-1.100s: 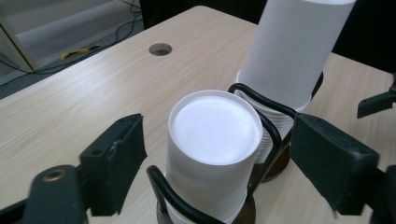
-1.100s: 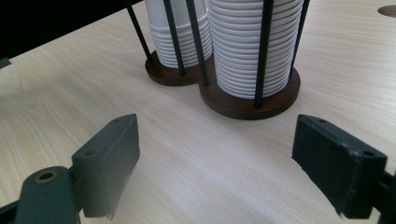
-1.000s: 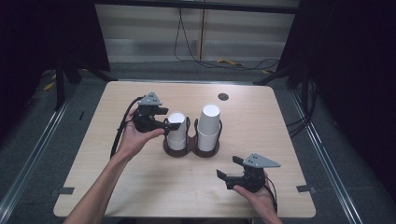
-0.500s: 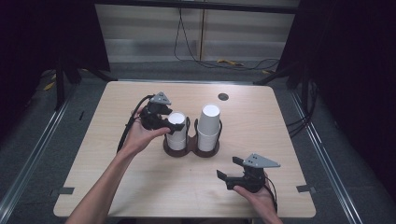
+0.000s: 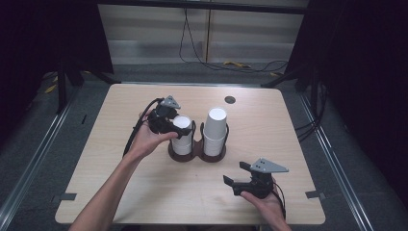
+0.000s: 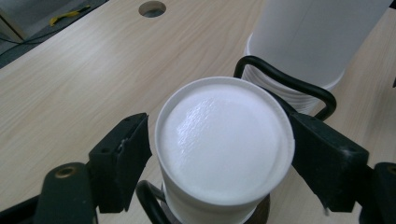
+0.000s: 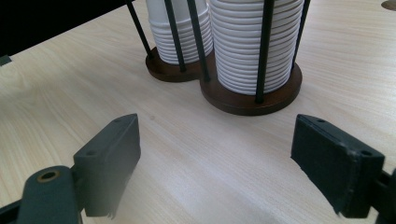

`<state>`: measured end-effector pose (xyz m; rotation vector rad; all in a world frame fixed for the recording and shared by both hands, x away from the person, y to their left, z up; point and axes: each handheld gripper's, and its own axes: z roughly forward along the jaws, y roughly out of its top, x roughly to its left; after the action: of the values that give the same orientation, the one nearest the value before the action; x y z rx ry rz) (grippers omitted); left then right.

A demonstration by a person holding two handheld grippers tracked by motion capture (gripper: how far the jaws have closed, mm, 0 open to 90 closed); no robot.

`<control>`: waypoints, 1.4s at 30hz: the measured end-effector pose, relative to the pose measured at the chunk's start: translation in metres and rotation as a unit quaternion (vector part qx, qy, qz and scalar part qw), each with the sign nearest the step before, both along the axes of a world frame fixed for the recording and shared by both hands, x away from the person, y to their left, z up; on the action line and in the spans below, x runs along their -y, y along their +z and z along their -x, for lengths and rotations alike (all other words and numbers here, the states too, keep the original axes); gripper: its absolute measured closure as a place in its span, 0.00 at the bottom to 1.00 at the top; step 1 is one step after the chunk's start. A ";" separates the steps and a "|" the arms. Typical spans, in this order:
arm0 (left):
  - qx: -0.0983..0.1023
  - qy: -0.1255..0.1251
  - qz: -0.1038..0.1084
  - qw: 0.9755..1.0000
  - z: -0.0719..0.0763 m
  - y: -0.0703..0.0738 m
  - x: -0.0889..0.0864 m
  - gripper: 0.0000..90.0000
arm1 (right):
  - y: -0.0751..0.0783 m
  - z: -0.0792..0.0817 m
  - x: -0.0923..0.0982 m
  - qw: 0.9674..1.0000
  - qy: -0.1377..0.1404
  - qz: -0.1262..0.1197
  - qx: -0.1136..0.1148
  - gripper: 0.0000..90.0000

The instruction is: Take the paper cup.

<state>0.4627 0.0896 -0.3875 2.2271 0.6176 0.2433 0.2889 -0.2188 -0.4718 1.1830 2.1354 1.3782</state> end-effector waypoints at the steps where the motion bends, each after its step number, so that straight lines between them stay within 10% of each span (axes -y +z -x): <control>1: 0.005 -0.001 0.000 1.000 0.001 0.000 0.001 0.28 | 0.000 0.000 0.000 1.000 -0.001 -0.002 -0.001 0.17; 17: -0.009 -0.004 -0.033 0.999 -0.001 -0.002 0.004 0.33 | 0.001 0.001 0.000 1.000 -0.001 0.001 0.004 0.18; 42: -0.017 0.001 0.007 1.000 -0.003 0.006 -0.004 0.36 | 0.001 0.001 -0.001 1.000 -0.002 -0.002 -0.001 0.18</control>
<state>0.4661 0.0938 -0.3811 2.2207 0.6376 0.2027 0.2879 -0.2183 -0.4711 1.1892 2.1315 1.3799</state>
